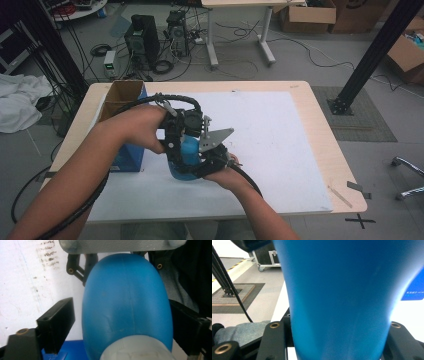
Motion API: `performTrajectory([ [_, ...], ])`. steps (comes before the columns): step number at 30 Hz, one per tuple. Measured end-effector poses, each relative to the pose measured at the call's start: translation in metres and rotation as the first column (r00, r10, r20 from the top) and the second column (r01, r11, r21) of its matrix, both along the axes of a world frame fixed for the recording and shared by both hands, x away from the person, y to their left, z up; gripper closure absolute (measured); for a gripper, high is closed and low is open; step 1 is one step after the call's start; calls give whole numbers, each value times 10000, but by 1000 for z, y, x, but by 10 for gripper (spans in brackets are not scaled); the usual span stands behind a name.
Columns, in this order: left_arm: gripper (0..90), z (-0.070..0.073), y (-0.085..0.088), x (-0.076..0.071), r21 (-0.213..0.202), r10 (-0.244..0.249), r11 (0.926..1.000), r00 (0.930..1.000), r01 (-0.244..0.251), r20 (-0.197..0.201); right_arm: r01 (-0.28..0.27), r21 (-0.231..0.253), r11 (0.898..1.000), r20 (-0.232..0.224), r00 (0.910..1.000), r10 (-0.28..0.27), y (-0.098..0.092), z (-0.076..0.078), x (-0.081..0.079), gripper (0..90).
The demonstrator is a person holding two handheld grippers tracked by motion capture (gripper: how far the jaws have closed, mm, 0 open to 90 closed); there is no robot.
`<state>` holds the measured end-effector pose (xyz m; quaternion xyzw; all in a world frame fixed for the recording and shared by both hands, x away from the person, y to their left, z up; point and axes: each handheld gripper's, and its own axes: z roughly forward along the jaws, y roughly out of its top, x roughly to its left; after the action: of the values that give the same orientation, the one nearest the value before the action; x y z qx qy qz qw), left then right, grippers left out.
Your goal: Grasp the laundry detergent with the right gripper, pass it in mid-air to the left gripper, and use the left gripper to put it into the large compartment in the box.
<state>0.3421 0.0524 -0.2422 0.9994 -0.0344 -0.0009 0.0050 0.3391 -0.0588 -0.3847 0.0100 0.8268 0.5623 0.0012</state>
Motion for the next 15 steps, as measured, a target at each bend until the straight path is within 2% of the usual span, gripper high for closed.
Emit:
performTrajectory([
  [15,197,1,1,0,133,18,9999,10000,-19,80,-9,56,10000,-36,10000,10,2,0,1,457],
])
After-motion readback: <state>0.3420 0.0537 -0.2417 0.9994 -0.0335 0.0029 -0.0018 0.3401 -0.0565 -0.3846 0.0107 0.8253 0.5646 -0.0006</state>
